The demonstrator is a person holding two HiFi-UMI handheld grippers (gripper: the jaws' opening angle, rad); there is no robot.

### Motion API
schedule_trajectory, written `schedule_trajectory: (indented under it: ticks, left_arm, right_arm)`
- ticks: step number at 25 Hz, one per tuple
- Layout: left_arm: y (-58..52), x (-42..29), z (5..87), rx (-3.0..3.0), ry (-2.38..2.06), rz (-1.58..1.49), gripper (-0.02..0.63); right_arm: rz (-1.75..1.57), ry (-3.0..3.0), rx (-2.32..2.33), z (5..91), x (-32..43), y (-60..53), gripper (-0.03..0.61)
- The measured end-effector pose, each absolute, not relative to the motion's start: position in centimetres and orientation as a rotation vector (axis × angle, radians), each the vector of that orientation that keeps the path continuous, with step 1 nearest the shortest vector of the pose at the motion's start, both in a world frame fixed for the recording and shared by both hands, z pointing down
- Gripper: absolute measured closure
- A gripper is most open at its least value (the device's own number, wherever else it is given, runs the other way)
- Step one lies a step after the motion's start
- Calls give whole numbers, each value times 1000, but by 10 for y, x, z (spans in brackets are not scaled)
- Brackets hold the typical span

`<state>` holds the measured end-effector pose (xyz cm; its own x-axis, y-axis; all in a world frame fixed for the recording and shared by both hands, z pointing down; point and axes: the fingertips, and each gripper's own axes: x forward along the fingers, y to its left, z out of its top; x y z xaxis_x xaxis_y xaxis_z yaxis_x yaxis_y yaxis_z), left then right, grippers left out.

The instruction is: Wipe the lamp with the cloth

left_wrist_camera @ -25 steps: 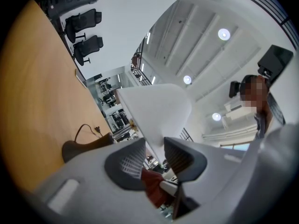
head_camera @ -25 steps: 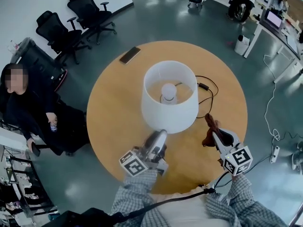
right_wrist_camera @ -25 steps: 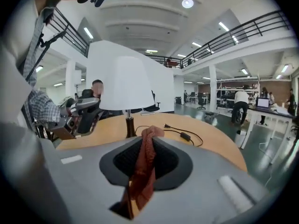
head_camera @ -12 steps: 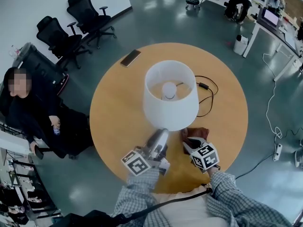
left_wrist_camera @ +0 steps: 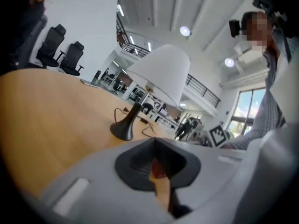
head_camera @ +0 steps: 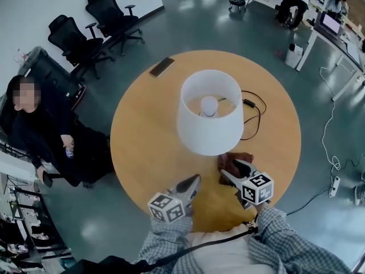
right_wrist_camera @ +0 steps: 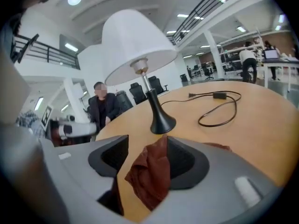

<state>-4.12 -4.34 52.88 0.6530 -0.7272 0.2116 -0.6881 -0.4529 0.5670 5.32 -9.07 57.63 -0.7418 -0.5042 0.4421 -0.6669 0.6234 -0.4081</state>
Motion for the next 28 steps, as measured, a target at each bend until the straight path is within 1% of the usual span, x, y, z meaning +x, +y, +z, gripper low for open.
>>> schedule_trajectory:
  ticks: [1, 3, 4, 5, 9, 16, 28]
  left_arm:
    - [-41, -39, 536, 2252, -1097, -10, 614]
    - [-40, -35, 552, 2267, -1096, 120, 614]
    - [-40, -33, 559, 2270, -1094, 179, 614]
    - [-39, -30, 566, 2272, -1090, 231, 614]
    - [-39, -22, 579, 2285, -1080, 316, 614]
    - [-35, -13, 585, 2297, -1048, 374, 614]
    - [-28, -8, 588, 2287, -1040, 360, 614]
  right_arm:
    - [839, -2592, 996, 567, 62, -93, 330]
    - [834, -2646, 1058, 550, 76, -95, 449]
    - [814, -2664, 1075, 544, 81, -94, 526]
    - [793, -2674, 1084, 540, 84, -91, 573]
    - [759, -2660, 1076, 543, 78, -80, 575]
    - [806, -2563, 951, 581, 53, -57, 575]
    - [766, -2570, 895, 580, 43, -55, 575]
